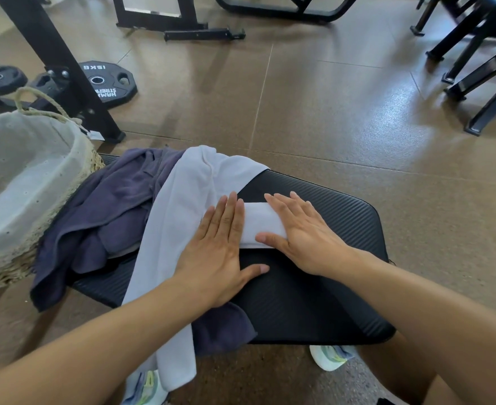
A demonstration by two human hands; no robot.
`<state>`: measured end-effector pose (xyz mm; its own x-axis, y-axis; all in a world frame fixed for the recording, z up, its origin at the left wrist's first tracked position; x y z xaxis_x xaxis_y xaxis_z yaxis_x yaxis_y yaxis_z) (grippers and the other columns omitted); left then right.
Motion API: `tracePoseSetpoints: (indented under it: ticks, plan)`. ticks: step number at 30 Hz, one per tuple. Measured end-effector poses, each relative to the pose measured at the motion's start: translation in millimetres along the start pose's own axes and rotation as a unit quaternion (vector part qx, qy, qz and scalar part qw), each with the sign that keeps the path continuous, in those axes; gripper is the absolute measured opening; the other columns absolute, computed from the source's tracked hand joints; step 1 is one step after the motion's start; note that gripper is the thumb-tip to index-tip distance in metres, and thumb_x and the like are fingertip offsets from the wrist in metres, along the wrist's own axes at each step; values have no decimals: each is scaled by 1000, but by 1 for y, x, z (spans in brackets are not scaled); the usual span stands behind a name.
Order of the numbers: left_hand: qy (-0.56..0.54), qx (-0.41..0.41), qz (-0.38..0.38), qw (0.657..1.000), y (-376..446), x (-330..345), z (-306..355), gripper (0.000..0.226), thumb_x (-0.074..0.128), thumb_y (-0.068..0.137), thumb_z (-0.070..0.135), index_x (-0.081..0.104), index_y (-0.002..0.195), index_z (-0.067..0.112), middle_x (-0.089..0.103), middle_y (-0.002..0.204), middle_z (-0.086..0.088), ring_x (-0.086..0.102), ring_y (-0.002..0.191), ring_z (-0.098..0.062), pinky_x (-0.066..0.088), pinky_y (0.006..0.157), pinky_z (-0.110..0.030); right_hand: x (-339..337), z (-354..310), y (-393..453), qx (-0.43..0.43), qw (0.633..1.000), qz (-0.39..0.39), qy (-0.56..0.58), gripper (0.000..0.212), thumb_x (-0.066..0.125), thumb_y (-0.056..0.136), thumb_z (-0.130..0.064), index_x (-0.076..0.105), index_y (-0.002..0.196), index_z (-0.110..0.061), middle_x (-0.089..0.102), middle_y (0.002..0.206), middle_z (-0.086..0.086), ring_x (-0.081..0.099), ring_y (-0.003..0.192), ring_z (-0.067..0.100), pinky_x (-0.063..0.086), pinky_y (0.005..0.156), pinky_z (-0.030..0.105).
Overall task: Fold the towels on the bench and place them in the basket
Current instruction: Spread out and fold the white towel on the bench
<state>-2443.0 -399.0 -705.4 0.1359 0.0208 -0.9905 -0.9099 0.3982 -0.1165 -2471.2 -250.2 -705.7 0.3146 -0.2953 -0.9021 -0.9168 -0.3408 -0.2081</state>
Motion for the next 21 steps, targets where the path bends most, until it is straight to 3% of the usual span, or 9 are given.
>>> tracePoseSetpoints:
  ticks: [6,8,11,14,17,19,21]
  plan:
    - [-43,-3,-2,999,-1,-10,3,102,-11,79,72,-19,157,7,-21,167,-10,-20,154,-19,-13,125,-36,-3,0,-2,-34,999,25,13,98,24,79,-86,23,157,-27,25,163,-5,4,157,21,7,128,42]
    - [-65,4,12,998,1,-26,0,97,-10,83,66,4,161,9,7,170,-9,4,157,-19,-4,126,-36,-8,0,-1,-34,998,10,53,98,23,77,-87,30,155,-28,31,160,-8,8,156,19,10,127,39]
    - [-90,1,79,993,10,-52,-16,78,16,93,64,42,151,20,53,145,0,44,134,-22,22,116,-35,-22,6,3,-3,993,-29,116,91,30,77,-83,39,151,-31,38,157,-10,12,155,15,13,126,36]
    - [-137,-16,53,989,18,-53,-29,63,51,92,66,54,141,27,56,127,4,47,123,-20,33,110,-36,-34,15,3,32,995,-76,54,92,47,78,-78,34,155,-31,29,163,-9,4,156,16,8,127,36]
    - [-148,-7,2,989,23,-50,-29,65,58,85,70,53,137,31,53,125,8,41,124,-15,30,110,-35,-38,21,2,61,994,-92,20,92,62,76,-75,38,152,-30,26,164,-6,1,156,18,4,126,36]
    - [-166,-8,-38,985,26,-46,-28,66,65,82,69,50,134,32,51,122,10,38,118,-12,30,105,-31,-40,20,4,63,995,-74,13,87,69,70,-76,48,140,-29,36,157,-4,10,154,19,11,124,35]
    - [-177,-9,-59,982,27,-45,-27,68,72,77,67,48,129,32,48,115,12,39,110,-12,31,95,-29,-41,18,7,60,996,-59,-2,83,75,61,-79,51,122,-29,49,136,-5,30,140,21,30,115,35]
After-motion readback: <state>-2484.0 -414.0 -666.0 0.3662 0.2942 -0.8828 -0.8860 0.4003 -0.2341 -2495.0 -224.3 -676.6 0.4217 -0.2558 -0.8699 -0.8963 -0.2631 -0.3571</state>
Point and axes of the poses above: each hand's wrist, its own y-axis towards the middle knuckle, its own x-axis out of the palm, z = x × y, the point moved 8 cm from there along y, towards the middle knuckle
